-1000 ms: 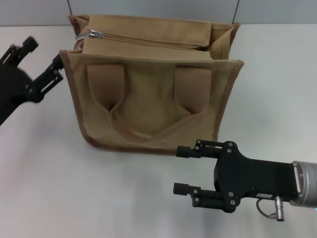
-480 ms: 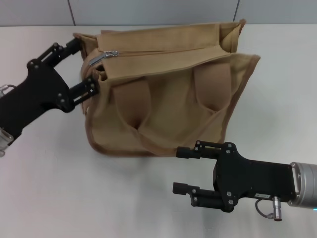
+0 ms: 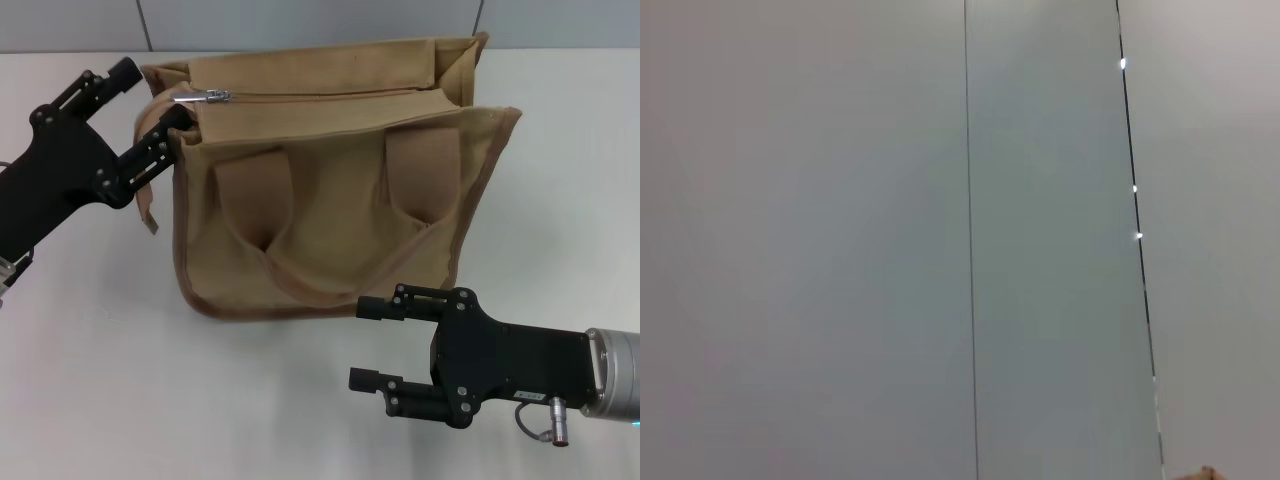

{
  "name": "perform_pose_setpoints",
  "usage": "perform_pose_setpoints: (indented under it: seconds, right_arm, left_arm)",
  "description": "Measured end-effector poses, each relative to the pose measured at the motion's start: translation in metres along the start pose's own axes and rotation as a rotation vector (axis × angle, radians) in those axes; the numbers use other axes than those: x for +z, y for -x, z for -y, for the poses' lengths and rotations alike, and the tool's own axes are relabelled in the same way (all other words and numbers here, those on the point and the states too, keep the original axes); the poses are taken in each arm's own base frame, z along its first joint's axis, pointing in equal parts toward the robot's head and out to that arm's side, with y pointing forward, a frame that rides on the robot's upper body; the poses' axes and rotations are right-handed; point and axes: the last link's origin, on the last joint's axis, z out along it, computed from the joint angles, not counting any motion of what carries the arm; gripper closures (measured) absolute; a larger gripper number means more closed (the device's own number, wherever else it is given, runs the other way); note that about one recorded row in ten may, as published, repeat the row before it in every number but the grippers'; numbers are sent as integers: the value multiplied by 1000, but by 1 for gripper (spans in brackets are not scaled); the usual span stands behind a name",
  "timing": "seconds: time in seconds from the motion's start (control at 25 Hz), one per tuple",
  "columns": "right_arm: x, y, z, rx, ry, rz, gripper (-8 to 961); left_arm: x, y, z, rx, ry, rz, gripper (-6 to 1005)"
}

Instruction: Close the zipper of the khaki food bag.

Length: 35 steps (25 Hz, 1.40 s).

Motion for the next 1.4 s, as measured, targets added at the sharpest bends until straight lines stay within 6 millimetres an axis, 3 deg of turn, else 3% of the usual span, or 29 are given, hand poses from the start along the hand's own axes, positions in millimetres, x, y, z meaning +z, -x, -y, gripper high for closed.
perform_pose_setpoints:
  seconds: [0.12, 0.36, 0.72, 1.12, 1.4]
  right_arm:
    - [0, 0, 0, 0, -2, 0, 310]
    - [0, -1, 1, 3, -13, -4, 309]
    - [0, -1, 3, 7, -28, 3, 309]
    - [0, 5, 8, 17, -72, 54, 309]
    - [-4, 38, 15, 149, -98, 301, 309]
  left_arm:
    - [-1, 2, 0, -2, -7, 8, 294]
    - [-3, 6, 1, -54, -22, 32, 493]
    - [-2, 4, -2, -55, -21, 5, 930]
    - [2, 7, -6, -91, -36, -15, 966]
    - [24, 5, -12, -159, -34, -91, 970]
